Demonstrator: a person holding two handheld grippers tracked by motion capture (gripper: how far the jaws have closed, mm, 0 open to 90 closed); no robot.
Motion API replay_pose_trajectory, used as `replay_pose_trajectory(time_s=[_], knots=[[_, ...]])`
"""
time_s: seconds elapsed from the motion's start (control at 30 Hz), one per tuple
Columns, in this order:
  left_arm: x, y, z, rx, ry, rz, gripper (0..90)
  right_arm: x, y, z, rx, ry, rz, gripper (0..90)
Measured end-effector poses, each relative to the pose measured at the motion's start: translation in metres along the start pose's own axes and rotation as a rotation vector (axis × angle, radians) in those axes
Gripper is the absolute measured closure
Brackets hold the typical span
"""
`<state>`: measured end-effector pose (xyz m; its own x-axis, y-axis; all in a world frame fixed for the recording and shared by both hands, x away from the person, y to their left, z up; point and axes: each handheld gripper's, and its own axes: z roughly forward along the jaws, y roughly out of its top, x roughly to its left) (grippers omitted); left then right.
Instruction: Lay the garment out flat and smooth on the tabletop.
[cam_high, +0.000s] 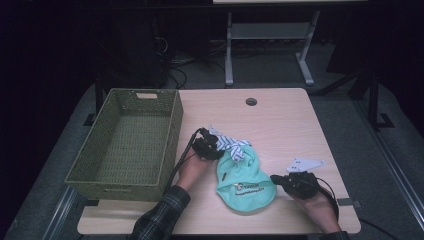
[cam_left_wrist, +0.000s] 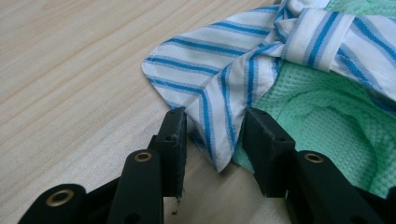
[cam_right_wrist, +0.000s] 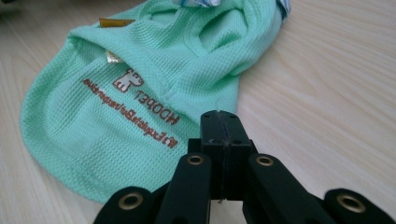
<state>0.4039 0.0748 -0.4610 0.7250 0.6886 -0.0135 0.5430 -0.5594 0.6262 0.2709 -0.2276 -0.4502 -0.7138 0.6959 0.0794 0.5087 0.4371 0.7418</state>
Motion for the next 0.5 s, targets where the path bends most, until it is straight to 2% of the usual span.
replay_pose_trajectory(time_s=[0.17,0.37,0.5], knots=[[0.000,0.000,0.000,0.001,-0.002,0.000,59.2,-0.003,-0.012,-0.010,0.008,-0.018,0.010,89.7],[0.001,0.001,0.000,0.004,-0.004,0.002,58.9,-0.001,-0.022,-0.012,0.032,-0.017,0.015,89.7],[0.002,0.001,-0.001,0.009,-0.028,-0.009,57.1,-0.001,-0.020,-0.012,0.018,-0.012,0.016,87.5]])
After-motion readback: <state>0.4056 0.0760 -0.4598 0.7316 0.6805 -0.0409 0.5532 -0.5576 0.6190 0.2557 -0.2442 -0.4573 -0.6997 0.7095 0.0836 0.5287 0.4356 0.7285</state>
